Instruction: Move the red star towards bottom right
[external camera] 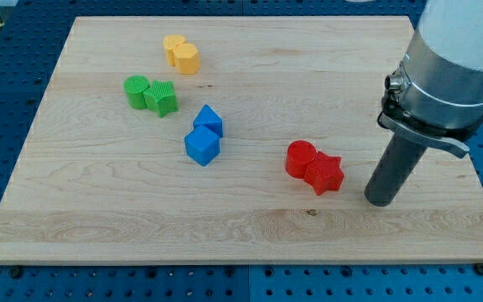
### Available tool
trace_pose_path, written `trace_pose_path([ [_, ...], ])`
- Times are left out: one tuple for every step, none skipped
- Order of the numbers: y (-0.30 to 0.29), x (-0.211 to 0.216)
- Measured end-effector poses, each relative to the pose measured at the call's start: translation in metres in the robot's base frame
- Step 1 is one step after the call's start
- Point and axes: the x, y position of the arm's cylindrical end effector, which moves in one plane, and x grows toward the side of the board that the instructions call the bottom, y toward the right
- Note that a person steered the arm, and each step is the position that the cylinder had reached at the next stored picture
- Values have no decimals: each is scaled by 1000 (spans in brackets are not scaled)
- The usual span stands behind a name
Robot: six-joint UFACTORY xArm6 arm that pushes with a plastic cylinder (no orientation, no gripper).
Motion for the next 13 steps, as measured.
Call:
trace_pose_path([
  [0, 1],
  [-33, 23],
  [-73, 28],
  [-114, 6],
  [-137, -3],
  [-136, -19],
  [-128, -54],
  [-123, -58],
  [-111, -58],
  [-89, -58],
  [-79, -58],
  [-79, -58],
  [-75, -57],
])
